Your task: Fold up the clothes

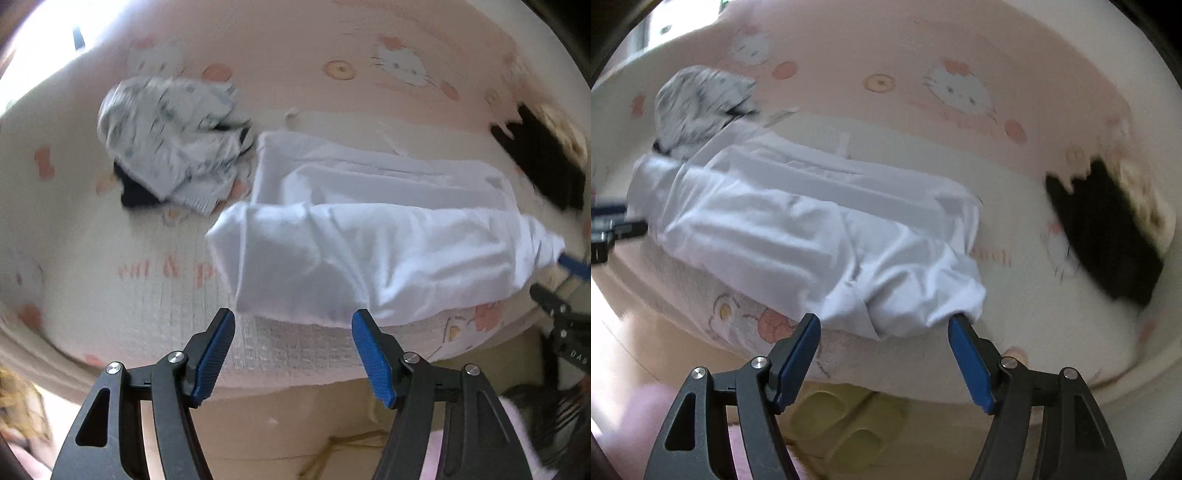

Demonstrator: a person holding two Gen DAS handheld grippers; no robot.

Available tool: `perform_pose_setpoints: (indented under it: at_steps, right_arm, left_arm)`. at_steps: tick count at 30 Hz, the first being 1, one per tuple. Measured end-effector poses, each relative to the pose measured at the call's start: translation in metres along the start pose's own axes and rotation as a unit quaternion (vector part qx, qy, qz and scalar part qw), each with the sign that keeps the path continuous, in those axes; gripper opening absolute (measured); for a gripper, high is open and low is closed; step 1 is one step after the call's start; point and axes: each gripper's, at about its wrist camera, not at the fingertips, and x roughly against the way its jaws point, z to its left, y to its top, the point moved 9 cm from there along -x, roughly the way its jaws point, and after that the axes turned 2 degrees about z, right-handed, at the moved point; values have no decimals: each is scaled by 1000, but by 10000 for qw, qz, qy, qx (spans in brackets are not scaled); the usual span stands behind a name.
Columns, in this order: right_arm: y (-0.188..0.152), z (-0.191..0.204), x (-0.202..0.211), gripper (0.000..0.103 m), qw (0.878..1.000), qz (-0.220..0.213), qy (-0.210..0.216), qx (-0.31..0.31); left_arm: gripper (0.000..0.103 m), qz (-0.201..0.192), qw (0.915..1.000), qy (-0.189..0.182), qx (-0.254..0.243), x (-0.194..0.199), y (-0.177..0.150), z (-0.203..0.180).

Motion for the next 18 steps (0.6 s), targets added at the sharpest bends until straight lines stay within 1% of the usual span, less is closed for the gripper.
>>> perform_pose_setpoints:
  at_steps: [2,4,5,6,8,9,10,11,13,15,17,18]
  right_arm:
    - [1,7,3,71,9992,-40,-174,363]
    - [1,11,9,71,9973,-136,-337,639]
    - [0,11,14,71,9962,-191,-403,752]
    - [0,11,16,71,9947,-231,-501,862]
    - [-2,10,21,71,9904,-285,-743,1131]
    - [-3,10,22,72,9877,-310,-845,1281]
    - [-5,11,21,72,9845,-331,-919,1458]
    - [-7,13,20,72,9807,-348,-1002,1645]
    - [-11,17,15,72,9691,-368,-1229,2105]
    - [-16,21,10,72,9540,-391,-1470,2584]
    - [-18,26,5,72,9368,-425,-1720,3017]
    - [-17,28,3,72,9306,-426,-1817,3148]
  left_arm:
    - [64,-86,9993,191,-321,5,0,-6]
    - [64,-276,9961,386,-744,11,5,-10]
    - [64,-402,9915,585,-1089,14,6,-13]
    - [64,-526,9833,888,-1498,14,7,-16]
    - [64,-758,9591,1484,-2289,15,7,-21]
    - [64,-869,9444,1724,-2660,16,5,-24]
    - [64,-971,9281,1925,-3035,16,3,-27]
    - [64,-1066,9100,2105,-3409,15,0,-31]
    - [64,-1241,8679,2544,-4082,12,-7,-36]
    - [64,-1282,8343,2811,-4567,5,-13,-40]
    - [64,-1256,8099,2956,-4909,-4,-19,-42]
    - [64,-1249,7971,3048,-5062,-8,-21,-42]
